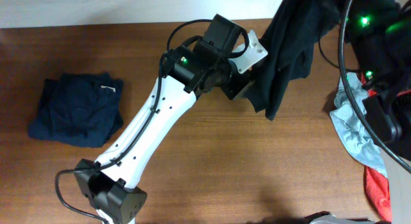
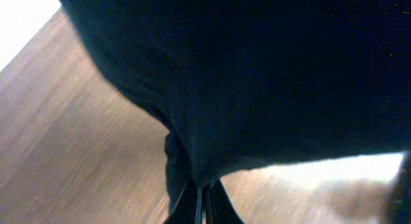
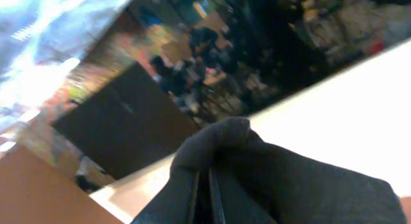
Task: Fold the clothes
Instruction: 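Stretch the dark green shirt between grippers, left gripper pulling leftward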
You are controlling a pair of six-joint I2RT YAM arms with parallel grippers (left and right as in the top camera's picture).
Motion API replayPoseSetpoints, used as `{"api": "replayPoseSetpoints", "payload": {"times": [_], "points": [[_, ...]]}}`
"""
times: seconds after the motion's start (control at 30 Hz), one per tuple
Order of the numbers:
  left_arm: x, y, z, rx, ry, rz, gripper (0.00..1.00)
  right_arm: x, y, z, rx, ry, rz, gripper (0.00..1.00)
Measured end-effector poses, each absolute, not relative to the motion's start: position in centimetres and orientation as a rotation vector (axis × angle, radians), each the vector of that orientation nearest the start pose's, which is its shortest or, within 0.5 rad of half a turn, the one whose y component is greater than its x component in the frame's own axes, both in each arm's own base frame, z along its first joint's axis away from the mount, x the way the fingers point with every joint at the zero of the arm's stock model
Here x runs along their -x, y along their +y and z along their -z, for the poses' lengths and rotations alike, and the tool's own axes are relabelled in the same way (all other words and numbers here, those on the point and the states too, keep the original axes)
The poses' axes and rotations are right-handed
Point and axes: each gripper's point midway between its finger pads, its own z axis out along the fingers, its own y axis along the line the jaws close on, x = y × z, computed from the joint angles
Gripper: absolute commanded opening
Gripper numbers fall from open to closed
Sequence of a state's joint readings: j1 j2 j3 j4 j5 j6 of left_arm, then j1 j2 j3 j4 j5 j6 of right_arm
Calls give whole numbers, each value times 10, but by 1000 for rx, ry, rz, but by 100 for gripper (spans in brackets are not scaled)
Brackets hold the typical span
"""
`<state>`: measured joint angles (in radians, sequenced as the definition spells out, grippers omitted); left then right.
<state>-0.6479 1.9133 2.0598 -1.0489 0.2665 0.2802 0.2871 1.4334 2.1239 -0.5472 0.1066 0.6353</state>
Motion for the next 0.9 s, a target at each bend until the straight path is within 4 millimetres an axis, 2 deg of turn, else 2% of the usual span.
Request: {"api": "replayPoseSetpoints", "payload": {"times": [0.1, 0.17, 0.23, 0.27, 0.37, 0.43, 0.53, 0.6, 0.8, 0.9], "points": [[-376, -310, -265, -1168, 2224, 318, 1, -368, 80, -588, -361, 1516, -572, 4], [-385, -293, -272, -1122, 2234, 223, 0, -369, 74, -570, -371, 1582, -498, 4], [-397, -270, -295, -1036, 2209, 136, 1, -368, 66, -547, -373, 1670, -399, 4], [-402, -259, -308, -995, 2191, 109, 1, -368, 65, -544, -373, 1681, -383, 4], [-412, -218, -360, -848, 2117, 43, 0, -364, 57, -522, -362, 1771, -278, 4], [-410, -186, -398, -743, 2057, -2, 0, -358, 50, -502, -359, 1850, -196, 4], [-401, -167, -423, -687, 2015, -26, 0, -352, 41, -486, -360, 1913, -117, 5], [-392, -162, -434, -677, 1997, -27, 0, -349, 36, -480, -363, 1939, -69, 4], [-375, -155, -439, -684, 2004, -28, 0, -338, 28, -466, -343, 2004, 13, 4], [-360, -149, -448, -680, 1993, -25, 0, -323, 24, -461, -319, 2044, 39, 4]]}}
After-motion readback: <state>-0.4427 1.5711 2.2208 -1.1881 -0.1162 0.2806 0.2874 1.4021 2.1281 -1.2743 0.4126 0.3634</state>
